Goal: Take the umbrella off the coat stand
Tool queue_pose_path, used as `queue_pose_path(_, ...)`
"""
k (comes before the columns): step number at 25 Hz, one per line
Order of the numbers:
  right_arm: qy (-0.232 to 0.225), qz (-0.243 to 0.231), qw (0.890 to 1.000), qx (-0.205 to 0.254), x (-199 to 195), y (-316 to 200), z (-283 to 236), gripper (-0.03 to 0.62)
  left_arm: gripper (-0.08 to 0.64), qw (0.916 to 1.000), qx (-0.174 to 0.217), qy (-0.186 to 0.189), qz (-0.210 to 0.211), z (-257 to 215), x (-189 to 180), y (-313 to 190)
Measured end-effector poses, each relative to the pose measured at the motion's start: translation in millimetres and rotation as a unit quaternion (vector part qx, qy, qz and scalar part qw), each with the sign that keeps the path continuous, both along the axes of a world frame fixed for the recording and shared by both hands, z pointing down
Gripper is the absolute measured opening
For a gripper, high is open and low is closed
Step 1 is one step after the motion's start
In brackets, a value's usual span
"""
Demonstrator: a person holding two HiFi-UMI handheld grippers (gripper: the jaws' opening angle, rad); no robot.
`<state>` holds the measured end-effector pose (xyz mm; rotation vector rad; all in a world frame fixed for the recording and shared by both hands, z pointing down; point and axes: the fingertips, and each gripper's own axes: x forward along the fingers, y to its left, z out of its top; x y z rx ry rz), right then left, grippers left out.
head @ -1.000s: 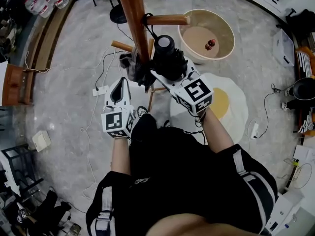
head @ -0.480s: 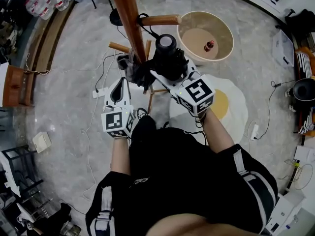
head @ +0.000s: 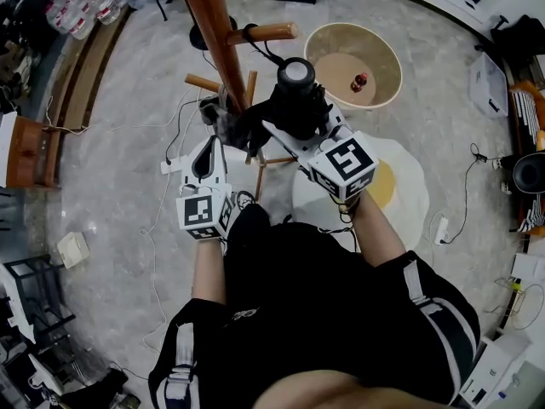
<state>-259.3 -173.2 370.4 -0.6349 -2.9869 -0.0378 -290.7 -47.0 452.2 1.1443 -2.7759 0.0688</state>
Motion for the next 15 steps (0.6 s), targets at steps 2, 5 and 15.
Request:
queue_pose_path(2, -0.002, 0.002, 1.0, -0.001, 2.0, -1.9, -1.9, 0.296, 0.0, 1.0, 0.0, -0.002, 0.0, -1.1, 2.1, -0.4)
queue_pose_path(5, -0.006, 0.004, 1.0, -0.004, 4.6, -4.8, -3.5, 0.296, 0.0, 1.0, 0.0, -0.004, 0.0, -2.4, 4.3, -0.9)
queue_pose_path(15, -0.02, 0.011, 1.0, -0.004, 13.9, -11.0, -17.0, 0.296, 0.0, 0.9999, 0.004, -0.013, 0.003, -10.0, 14.0, -5.6)
